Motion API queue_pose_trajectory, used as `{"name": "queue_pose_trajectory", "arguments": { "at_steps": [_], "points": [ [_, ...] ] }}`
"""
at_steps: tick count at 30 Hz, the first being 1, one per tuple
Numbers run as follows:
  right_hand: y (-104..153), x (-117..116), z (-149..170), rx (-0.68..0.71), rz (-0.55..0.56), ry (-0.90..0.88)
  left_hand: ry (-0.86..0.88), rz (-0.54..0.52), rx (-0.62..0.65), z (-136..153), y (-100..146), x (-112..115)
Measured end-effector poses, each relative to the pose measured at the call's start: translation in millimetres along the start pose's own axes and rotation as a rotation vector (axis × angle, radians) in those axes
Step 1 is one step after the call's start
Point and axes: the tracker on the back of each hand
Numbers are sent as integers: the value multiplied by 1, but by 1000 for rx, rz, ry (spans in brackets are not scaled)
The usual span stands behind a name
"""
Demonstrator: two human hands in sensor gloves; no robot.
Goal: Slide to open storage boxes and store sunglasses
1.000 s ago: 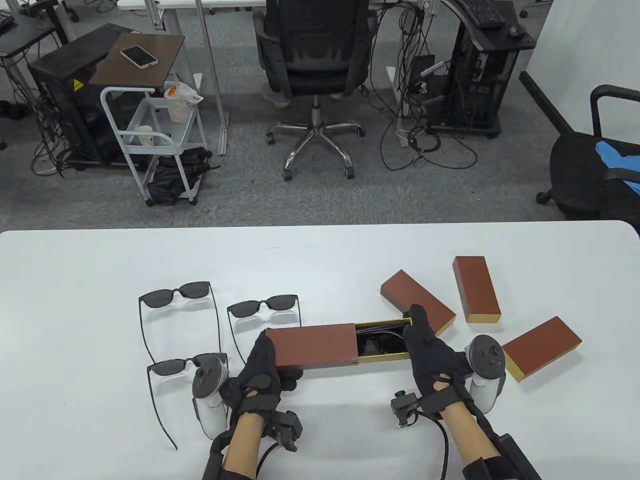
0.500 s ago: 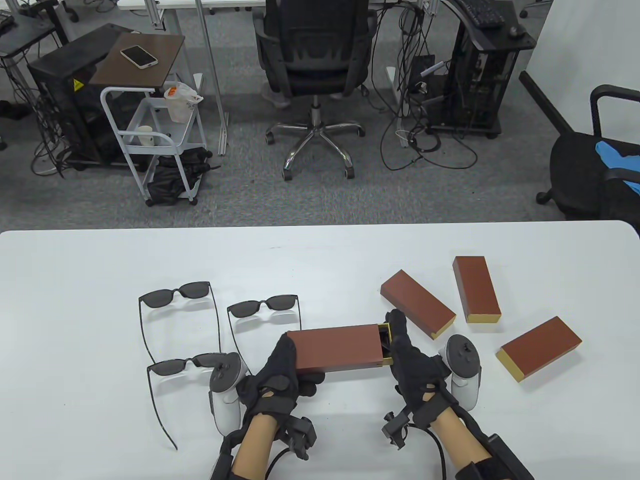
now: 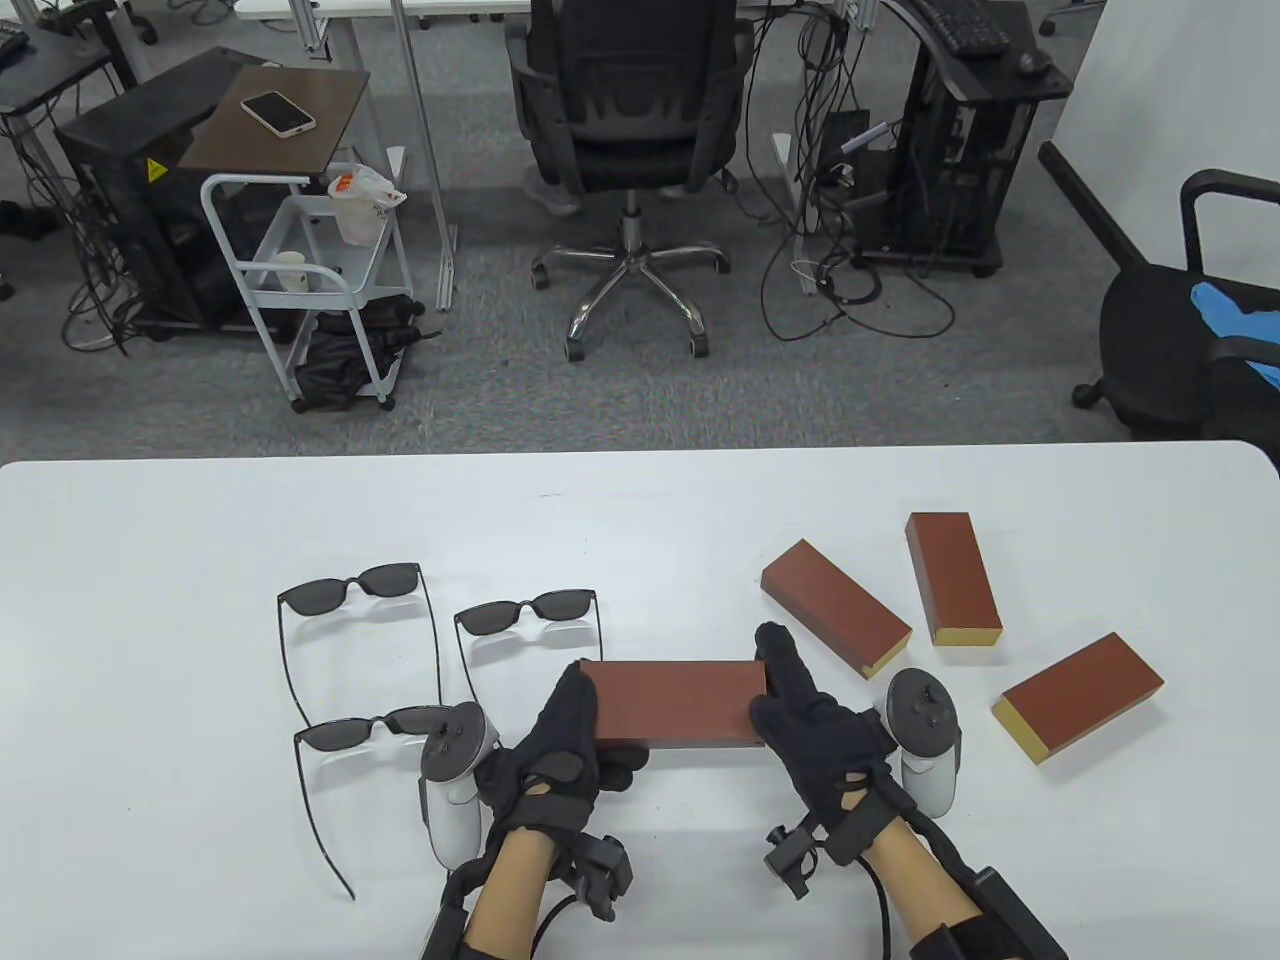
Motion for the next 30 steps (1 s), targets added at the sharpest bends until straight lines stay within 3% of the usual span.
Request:
{"name": "queue_pose_trajectory", "arguments": {
  "at_steps": [4, 6, 8, 13, 20, 24, 30],
  "points": [
    [2, -5, -16, 107, -47, 421, 8, -50, 2, 1, 1, -7],
    [1, -10, -20, 120, -42, 540, -3, -75, 1, 0, 2, -8],
    [1, -13, -23, 121, 18, 573, -17, -94, 3, -1, 3, -9],
    [-5, -16, -31, 151, 19, 644, -42, -138, 31, -5, 6, -13],
    [-20, -24, -31, 140, 131, 663, -297, -366, 108, -19, 10, -22],
    [-42, -24, -33, 72, 276, 727, -491, -532, 157, -26, 19, -24],
    [-95, -32, -36, -59, 418, 943, -766, -527, 231, -34, 17, -10]
  ]
}}
Point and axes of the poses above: the tracker on the back of each hand, its own z axis roughly to the little-finger side, its own y axis roughly from the fingertips to the wrist, x = y × z, and after that the axes turned 8 degrees about -x, right-handed
